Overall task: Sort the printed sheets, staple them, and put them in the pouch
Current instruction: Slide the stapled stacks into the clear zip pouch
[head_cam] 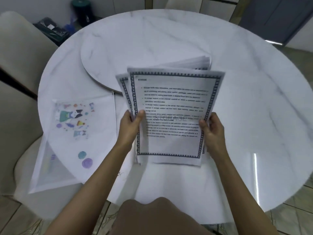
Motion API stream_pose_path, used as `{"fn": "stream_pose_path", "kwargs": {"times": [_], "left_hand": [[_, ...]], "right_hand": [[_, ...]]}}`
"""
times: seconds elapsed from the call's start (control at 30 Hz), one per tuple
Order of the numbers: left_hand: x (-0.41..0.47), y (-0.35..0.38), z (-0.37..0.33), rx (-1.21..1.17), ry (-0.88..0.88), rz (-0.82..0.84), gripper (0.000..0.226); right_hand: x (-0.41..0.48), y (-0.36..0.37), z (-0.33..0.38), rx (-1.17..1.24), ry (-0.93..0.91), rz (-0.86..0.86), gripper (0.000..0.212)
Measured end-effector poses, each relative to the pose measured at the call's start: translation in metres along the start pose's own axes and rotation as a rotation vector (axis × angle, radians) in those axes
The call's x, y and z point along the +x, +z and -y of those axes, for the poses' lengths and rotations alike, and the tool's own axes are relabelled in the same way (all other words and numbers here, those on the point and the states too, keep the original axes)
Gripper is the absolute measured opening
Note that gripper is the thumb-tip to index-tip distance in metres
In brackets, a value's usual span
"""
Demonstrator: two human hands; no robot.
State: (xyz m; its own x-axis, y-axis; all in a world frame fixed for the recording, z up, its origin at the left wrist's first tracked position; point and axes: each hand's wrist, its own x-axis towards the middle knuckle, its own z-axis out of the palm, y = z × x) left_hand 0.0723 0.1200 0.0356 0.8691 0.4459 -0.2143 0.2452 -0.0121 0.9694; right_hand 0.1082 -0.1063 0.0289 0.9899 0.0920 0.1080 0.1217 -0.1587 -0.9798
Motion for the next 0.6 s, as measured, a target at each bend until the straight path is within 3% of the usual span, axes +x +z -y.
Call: {"fn": "stream_pose_path", "kwargs": {"times": [0.1, 0.23, 0.47, 0.6], "left_hand": [[-0.003, 0.005, -0.027, -0.109, 0.181, -0.016, 0.004], [-0.019, 0.02, -0.036, -0.204, 0.307, 0.023, 0.021], [-0.019, 0.029, 0.019, -0.041, 0.174, 0.135, 0.037], [-0.02, 0.035, 0.023, -0.05, 0.171, 0.114, 0.027]], "right_hand": [[0.005, -0.008, 0.018, 0.042, -0.095, -0.023, 0.023], [0.002, -0.008, 0.024, 0.114, -0.102, -0.039, 0.023], [-0.008, -0.002, -0.004, 0.154, 0.096, -0.054, 0.02], [-0.01, 0.002, -0.01, 0.098, 0.119, -0.026, 0.016]]}}
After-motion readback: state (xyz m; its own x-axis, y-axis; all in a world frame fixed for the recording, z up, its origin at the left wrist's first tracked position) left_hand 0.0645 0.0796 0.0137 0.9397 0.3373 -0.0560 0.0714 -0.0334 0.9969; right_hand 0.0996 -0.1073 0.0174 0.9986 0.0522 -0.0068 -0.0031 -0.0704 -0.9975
